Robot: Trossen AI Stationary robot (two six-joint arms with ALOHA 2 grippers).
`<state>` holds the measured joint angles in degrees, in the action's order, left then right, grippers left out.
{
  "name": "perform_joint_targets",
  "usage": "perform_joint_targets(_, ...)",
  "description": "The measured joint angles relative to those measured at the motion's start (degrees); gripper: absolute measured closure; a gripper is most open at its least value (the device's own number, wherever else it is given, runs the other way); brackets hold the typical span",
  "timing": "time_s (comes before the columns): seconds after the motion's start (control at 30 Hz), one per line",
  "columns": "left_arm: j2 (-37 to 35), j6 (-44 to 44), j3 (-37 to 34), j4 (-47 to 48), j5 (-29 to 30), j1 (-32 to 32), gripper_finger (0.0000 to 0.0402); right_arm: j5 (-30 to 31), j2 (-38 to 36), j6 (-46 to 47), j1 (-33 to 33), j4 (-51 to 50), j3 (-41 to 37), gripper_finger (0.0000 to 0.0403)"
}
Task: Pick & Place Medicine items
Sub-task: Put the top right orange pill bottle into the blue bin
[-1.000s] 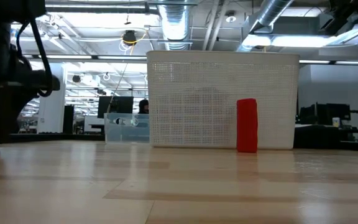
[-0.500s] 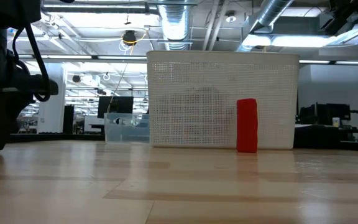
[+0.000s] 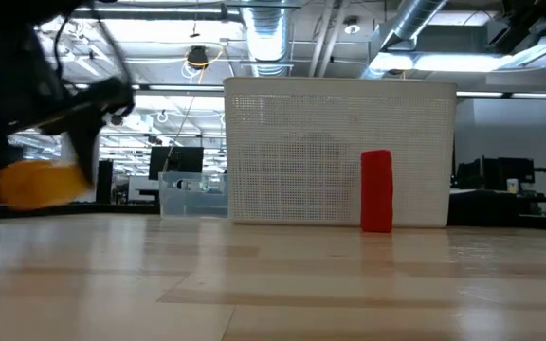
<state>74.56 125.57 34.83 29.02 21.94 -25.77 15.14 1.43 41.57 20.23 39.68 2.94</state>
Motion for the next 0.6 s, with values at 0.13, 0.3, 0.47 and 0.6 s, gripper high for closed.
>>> perform_joint_targets(0.13,-3.72,-3.64,0.00,-9.04,10.07,1.75,0.0204,-0.07,0.45,-0.80,0.00,-0.27,1.02,0.0163)
perform_joint_targets(0.3,-7.67,-14.32,0.03,-24.04,21.92,3.18,0.0189,-1.61,3.13,-4.60,0.00,-0.51,4.39,0.0163)
perform_joint_targets(0.47,-9.89,-35.21,0.04,-41.88,27.15,6.39,0.0204,-1.60,9.07,-9.05,0.00,-4.99,9.32,0.0163)
perform_joint_targets(0.6,-9.92,-48.66,0.09,-56.64,26.61,9.48,0.0197,-0.51,16.33,-15.47,-0.07,-10.73,15.39,0.0163)
